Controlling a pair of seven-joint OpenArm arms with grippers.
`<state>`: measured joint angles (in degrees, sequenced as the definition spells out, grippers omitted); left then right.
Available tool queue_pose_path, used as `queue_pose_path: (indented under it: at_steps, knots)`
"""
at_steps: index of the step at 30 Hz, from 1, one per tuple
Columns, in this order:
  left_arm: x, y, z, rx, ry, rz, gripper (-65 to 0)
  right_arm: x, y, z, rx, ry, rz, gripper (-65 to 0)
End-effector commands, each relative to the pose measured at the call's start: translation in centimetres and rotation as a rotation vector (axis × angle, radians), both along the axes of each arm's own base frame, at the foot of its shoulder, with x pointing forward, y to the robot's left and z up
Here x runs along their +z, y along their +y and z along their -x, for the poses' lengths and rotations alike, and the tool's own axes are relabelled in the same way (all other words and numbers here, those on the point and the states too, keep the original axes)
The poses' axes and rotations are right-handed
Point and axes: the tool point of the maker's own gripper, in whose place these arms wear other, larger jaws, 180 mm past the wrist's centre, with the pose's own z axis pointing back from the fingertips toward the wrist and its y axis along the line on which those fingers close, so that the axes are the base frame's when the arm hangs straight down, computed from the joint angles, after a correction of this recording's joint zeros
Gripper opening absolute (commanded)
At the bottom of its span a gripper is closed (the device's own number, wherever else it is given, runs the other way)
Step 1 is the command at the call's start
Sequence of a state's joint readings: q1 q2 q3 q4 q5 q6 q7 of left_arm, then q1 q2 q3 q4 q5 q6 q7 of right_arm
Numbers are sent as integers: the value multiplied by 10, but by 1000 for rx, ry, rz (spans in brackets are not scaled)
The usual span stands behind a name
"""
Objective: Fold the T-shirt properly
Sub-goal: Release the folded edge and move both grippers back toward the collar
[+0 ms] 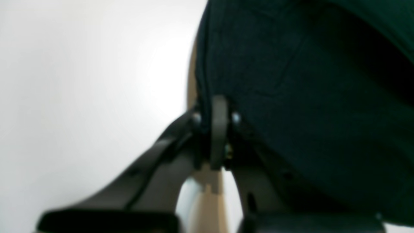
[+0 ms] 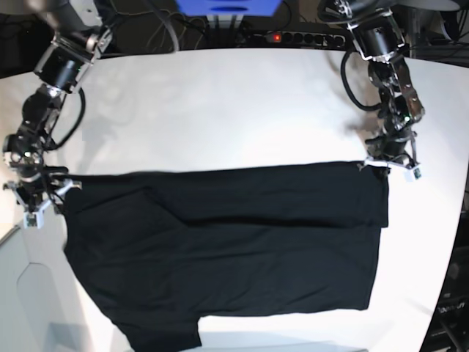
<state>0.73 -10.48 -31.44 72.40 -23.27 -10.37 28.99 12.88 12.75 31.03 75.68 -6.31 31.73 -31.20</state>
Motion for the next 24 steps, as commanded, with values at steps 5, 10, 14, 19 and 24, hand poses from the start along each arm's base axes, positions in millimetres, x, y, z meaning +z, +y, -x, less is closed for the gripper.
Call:
queue_pose_path:
  at_steps: [5,10,14,19,24]
  knots:
    - [11,10,-4,5,-23,-25,-637,-12,-21,0,-37,-14,-68,-363]
    - [11,11,-3,5,-20,-28,-637,-24,-26,8,-54,-7,-100,-363]
    - [10,12,-2,5,-17,-32,-637,-43,-23,18,-54,41,-122,-363]
    - [10,13,-2,5,-15,-35,-637,-61,-20,27,-62,85,-150,-365]
    - [6,13,4,6,0,-36,-637,-70,-20,38,-62,113,-148,-369]
